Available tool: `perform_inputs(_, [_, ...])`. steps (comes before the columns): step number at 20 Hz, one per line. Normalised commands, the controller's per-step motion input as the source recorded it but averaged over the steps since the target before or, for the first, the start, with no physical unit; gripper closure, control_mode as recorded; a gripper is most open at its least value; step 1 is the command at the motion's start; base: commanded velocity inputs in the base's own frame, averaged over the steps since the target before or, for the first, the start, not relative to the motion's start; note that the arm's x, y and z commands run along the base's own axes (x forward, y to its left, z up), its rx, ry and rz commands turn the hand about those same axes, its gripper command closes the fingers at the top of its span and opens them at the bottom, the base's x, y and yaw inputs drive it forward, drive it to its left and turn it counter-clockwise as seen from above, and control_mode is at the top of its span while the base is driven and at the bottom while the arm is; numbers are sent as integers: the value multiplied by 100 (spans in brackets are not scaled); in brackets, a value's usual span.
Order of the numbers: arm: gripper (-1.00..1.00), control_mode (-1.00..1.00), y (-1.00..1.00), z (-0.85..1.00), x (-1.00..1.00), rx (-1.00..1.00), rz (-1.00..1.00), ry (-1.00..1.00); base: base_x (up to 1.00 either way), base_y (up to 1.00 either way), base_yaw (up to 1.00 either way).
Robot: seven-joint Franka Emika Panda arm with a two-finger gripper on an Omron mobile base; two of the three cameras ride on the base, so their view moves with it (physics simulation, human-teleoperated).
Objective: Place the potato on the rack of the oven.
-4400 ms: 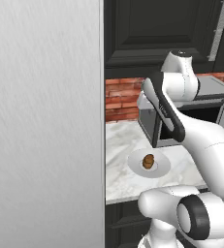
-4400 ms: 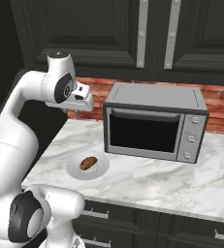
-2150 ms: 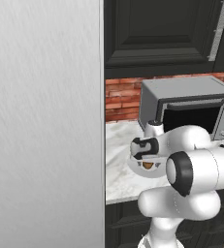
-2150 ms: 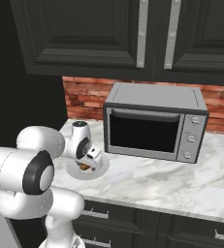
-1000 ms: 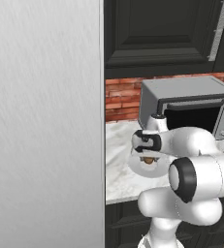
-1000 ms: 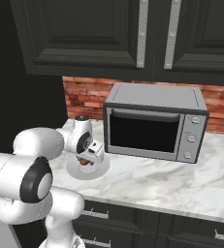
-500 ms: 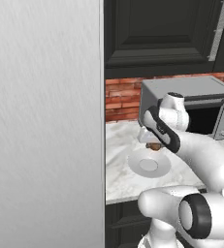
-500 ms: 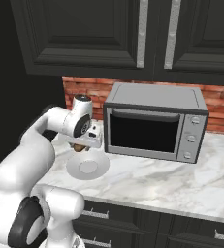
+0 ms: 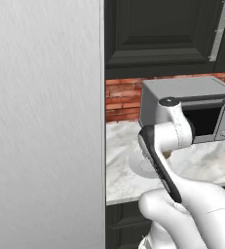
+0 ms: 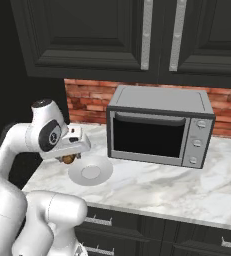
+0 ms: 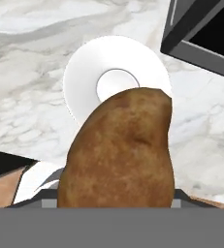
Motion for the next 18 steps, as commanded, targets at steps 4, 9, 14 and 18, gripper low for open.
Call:
perform_inputs(4, [100, -100, -1, 42, -86, 21, -3, -23, 0, 0, 0])
perform_inputs(9, [100, -100, 0, 42, -46, 19, -5, -1, 0, 0, 0])
perform_inputs(14, [100, -100, 5, -1, -38, 0, -1, -4, 0, 0, 0])
perform_inputs(18, [100, -100, 0, -3, -2, 0, 0, -2, 0, 0, 0])
